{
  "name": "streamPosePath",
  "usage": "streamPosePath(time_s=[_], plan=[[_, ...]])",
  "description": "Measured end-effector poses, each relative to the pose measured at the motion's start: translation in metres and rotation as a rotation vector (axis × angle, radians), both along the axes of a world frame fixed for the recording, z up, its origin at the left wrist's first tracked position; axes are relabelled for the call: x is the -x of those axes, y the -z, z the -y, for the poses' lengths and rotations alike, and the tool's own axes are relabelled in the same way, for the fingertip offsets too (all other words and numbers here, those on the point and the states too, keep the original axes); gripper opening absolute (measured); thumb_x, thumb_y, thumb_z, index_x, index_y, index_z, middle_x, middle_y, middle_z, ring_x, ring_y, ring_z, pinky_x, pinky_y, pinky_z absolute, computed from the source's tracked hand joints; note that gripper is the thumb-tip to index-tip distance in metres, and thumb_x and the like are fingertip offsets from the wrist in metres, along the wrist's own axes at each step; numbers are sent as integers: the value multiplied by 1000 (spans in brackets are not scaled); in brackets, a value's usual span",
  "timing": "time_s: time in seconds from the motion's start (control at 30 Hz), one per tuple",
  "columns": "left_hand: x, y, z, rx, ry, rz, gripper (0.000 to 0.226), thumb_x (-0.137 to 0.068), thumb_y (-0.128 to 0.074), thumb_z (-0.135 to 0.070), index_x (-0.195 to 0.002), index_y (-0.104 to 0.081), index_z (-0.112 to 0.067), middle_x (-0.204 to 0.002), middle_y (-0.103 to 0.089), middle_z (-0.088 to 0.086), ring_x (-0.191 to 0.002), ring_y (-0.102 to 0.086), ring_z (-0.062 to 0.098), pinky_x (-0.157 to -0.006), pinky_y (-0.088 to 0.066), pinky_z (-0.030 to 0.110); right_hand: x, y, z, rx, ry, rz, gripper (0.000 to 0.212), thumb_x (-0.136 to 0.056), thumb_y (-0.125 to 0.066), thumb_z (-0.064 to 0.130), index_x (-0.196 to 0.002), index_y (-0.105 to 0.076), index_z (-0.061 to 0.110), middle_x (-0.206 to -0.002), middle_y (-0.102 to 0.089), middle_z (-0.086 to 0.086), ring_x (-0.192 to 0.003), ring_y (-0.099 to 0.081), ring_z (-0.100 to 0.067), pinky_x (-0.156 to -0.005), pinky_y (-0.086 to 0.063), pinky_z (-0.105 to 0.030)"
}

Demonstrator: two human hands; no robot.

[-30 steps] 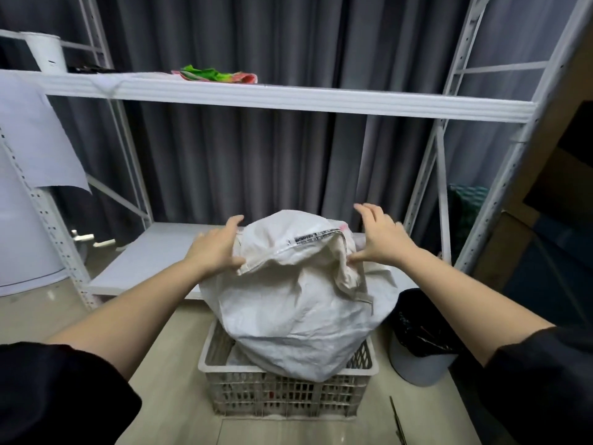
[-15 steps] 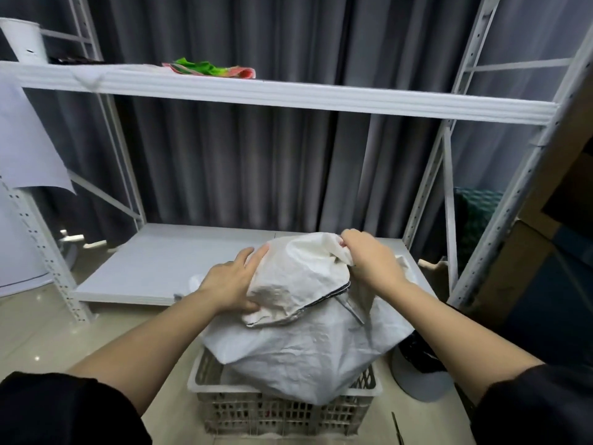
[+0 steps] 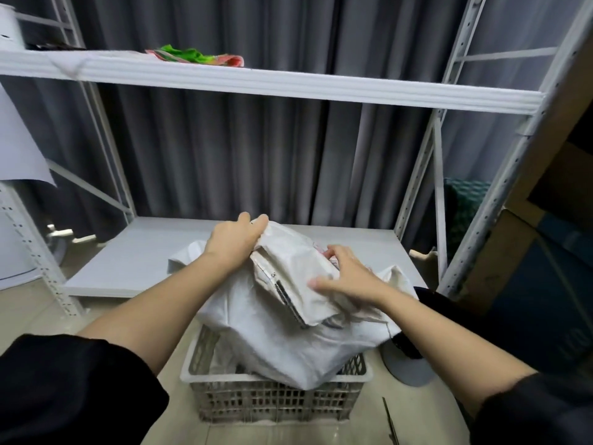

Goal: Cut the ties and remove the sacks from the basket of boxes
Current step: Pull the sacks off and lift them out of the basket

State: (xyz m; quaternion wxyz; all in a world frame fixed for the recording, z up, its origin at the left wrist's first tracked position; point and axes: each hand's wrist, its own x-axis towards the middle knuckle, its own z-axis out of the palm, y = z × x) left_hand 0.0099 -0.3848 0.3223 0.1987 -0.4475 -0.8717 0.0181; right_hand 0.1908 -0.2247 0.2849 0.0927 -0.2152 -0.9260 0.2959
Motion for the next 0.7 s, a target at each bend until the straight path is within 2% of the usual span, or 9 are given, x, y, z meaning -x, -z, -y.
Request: streamPosePath(time_s=[0.07, 0.1, 0.17, 0.23, 0.33, 0.43, 0.57, 0.63, 0.7], plan=[[-1, -4, 4, -6, 54, -8, 36, -87, -48, -9, -120, -37, -14, -91, -39, 7, -66, -56, 32, -55, -40, 35, 5, 16, -1, -78, 61, 197, 112, -64, -79, 52, -149, -12, 21, -155, -18, -4, -139, -30, -25, -107, -30, -34], [-2, -4, 8, -14, 111, 17, 34, -85, -51, -10, -116, -37, -15, -92, -40, 5, -72, -58, 33, -57, -44, 37, 4, 23, 0, -167, 97, 285, 119, -64, -77, 52, -151, -1, 24, -157, -13, -6, -138, -31, -31, -108, -30, -41], [-3, 2, 20, -17, 259, 185, 37, -83, -60, -24, -114, -40, -20, -104, -45, 2, -90, -58, 28, -70, -47, 36, 4, 38, -2, -356, 214, 381, 106, -73, -69, 45, -150, -1, 20, -151, -28, -15, -129, -40, -37, -102, -35, -45], [-5, 8, 31, 58, 318, 431, 55, -76, -67, -47, -120, -42, -25, -115, -42, -4, -101, -50, 16, -83, -41, 30, 6, 44, -3, -534, 235, 387, 75, -82, -59, 28, -144, -20, 12, -132, -51, -16, -119, -49, -36, -91, -42, -41], [0, 23, 41, -27, 224, 731, 58, -63, -63, -68, -106, -51, -32, -119, -33, -9, -113, -39, 12, -103, -36, 33, 10, 43, 0, -682, 158, 282, 48, -84, -56, 17, -129, -39, 10, -123, -54, -10, -110, -54, -31, -74, -42, -36], [3, 48, 37, -147, 168, 618, 54, -66, -74, -49, -106, -46, -26, -127, -29, -5, -111, -47, 19, -94, -43, 34, 8, 38, 3, -663, 114, 96, 41, -77, -63, 11, -115, -49, 9, -113, -49, -11, -96, -58, -33, -62, -34, -36], [-4, 80, 17, -86, -88, 516, 120, -63, -75, -56, -151, 1, -24, -159, -2, 1, -142, -24, 22, -108, -30, 45, 2, 21, -6, -692, 78, -128, 32, -68, -61, 2, -95, -48, 10, -102, -48, -9, -83, -54, -31, -55, -36, -37], [-7, 93, 7, -47, -130, 558, 125, -63, -75, -55, -151, 10, -26, -160, -3, 1, -142, -26, 23, -107, -34, 46, 2, 23, -7, -783, -6, -183, 37, -58, -64, 3, -87, -43, 14, -93, -51, -8, -75, -56, -29, -48, -36, -34], [-9, 103, 0, 0, -163, 595, 116, -67, -74, -50, -150, 2, -20, -155, -18, 7, -133, -41, 26, -98, -42, 42, 2, 28, -5, -887, -63, -231, 36, -56, -65, 6, -86, -46, 15, -90, -54, -6, -72, -58, -27, -45, -30, -28]])
